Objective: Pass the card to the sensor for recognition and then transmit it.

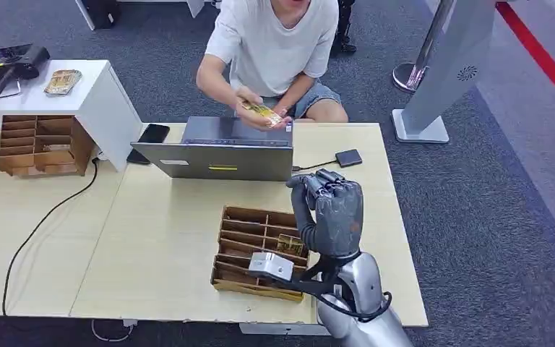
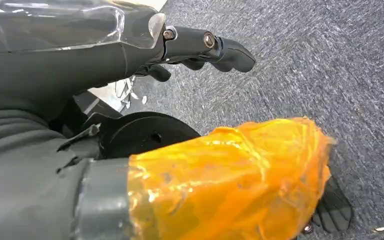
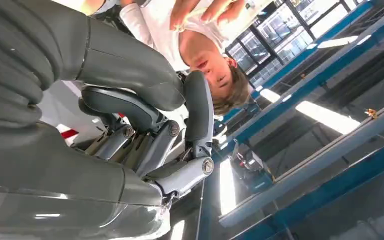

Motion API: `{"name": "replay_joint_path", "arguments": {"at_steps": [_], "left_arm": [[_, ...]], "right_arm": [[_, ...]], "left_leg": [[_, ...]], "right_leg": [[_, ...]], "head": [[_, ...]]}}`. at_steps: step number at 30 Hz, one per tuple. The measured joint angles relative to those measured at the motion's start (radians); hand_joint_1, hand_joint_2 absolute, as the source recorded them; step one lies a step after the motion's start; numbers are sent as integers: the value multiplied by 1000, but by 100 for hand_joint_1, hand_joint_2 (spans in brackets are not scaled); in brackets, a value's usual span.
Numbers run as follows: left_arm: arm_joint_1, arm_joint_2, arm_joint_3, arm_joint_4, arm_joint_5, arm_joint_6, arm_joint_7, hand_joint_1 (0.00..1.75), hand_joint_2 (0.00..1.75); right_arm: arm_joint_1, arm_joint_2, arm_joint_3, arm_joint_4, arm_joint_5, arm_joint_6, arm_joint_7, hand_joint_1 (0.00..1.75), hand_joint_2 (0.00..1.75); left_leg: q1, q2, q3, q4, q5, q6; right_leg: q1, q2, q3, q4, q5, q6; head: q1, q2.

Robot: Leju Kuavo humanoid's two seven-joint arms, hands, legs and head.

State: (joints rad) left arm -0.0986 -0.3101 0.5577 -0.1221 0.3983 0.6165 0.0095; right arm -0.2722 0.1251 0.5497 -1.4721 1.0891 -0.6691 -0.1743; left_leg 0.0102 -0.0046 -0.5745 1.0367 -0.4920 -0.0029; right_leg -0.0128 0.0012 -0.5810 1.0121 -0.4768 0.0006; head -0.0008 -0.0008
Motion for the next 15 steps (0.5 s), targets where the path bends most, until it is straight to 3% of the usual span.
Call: {"name": "replay_joint_path", "arguments": {"at_steps": [11, 12, 13, 14, 15], "left_arm": [[2, 0, 37, 0, 29, 0, -28, 0, 0], [1, -1, 40, 0, 37, 0, -34, 0, 0], [1, -1, 44, 0, 47, 0, -42, 0, 0], [1, -1, 47, 1, 55, 0, -46, 0, 0], [0, -1, 50, 2, 63, 0, -53, 0, 0]], "right_arm": [[87, 0, 0, -38, -10, 0, -85, 169, 175], [102, 0, 0, -47, -14, 0, -99, 159, 175], [120, 0, 0, -56, -22, 0, -114, 138, 175], [135, 0, 0, -64, -26, 0, -124, 131, 175], [153, 0, 0, -71, -30, 0, -136, 70, 175]], "left_leg": [[0, 0, 0, 0, 0, 0], [0, 0, 0, 0, 0, 0], [0, 0, 0, 0, 0, 0], [0, 0, 0, 0, 0, 0], [0, 0, 0, 0, 0, 0]], "right_leg": [[0, 0, 0, 0, 0, 0], [0, 0, 0, 0, 0, 0], [0, 0, 0, 0, 0, 0], [0, 0, 0, 0, 0, 0], [0, 0, 0, 0, 0, 0]], "head": [[0, 0], [0, 0], [0, 0], [0, 0], [0, 0]]}}
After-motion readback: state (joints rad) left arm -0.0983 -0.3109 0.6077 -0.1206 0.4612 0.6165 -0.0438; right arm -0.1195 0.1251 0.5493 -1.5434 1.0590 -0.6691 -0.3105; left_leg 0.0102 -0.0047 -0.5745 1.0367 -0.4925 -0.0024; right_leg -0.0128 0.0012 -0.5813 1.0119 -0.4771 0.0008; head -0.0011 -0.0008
